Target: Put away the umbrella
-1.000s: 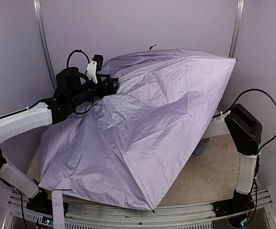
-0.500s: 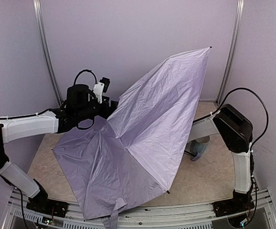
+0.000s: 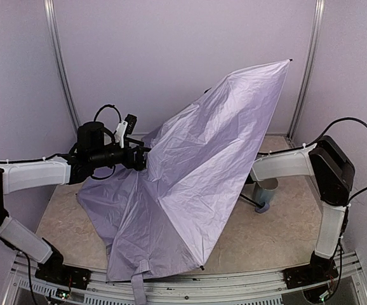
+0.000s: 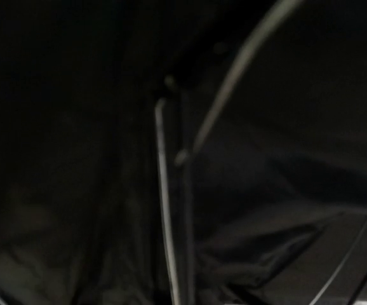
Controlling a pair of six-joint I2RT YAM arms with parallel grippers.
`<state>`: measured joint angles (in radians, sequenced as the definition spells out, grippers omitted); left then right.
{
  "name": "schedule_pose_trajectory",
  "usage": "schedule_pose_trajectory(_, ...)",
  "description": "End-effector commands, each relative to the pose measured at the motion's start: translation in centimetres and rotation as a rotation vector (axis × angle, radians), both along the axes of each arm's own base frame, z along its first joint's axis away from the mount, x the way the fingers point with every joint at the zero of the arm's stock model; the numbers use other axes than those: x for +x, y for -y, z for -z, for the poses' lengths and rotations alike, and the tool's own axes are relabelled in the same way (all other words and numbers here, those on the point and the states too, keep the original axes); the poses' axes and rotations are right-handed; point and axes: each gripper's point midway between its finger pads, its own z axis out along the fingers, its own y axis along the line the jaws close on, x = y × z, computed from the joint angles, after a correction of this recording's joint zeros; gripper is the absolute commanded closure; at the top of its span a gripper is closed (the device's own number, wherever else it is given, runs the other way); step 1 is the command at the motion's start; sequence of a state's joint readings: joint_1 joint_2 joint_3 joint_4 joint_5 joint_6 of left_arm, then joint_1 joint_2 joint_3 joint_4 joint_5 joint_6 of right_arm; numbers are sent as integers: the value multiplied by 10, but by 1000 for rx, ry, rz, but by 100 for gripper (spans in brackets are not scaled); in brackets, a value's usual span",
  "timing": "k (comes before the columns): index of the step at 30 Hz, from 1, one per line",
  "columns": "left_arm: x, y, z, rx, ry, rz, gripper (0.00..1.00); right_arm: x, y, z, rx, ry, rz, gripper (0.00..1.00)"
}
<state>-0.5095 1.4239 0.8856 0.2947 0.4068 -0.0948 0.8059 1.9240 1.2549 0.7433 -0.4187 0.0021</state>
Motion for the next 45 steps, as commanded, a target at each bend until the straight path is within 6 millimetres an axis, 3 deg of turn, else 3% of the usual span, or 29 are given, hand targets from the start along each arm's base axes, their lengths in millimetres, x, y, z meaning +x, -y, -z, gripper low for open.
schedule_pose_trajectory(1, -34, 35, 8, -73, -38, 248, 1, -5, 2, -49, 53, 99, -11, 97)
schedule_pose_trajectory(4, -37, 54, -1, -67, 14, 288, 1, -4, -6, -56, 61, 99, -41, 97)
schedule_pose_trajectory(8, -35, 60, -14, -113, 61, 295, 7, -8, -6, -62, 70, 95, -45, 97)
schedule_pose_trajectory(11, -38, 60, -25, -141, 79, 307, 28, -12, 0, -62, 61, 70, -36, 93)
schedule_pose_trajectory(14, -37, 59, -27, -128, 79, 300, 52, -15, 6, -49, -29, 31, -20, 79)
schedule_pose_trajectory(17, -30, 49, -22, -98, 78, 246, 85, -17, 18, -24, -170, -8, -3, 61)
schedule_pose_trajectory(20, -25, 38, -14, -64, 80, 196, 100, -16, 42, 8, -333, -39, 51, 43)
schedule_pose_trajectory(26, -12, 27, 0, -18, 63, 139, 100, -7, 106, 80, -624, -177, 165, 14)
schedule_pose_trajectory(28, -11, 27, 0, -19, 62, 136, 100, -8, 122, 102, -716, -195, 192, 11)
schedule_pose_trajectory(32, -10, 28, -4, -23, 64, 143, 100, -21, 138, 135, -835, -183, 146, 12)
schedule_pose_trajectory(39, -17, 32, -8, -20, 76, 166, 100, 12, 142, 150, -844, -169, 234, 23)
schedule_pose_trajectory(45, -31, 40, -16, -2, 107, 209, 100, 27, 131, 118, -718, -97, 286, 71)
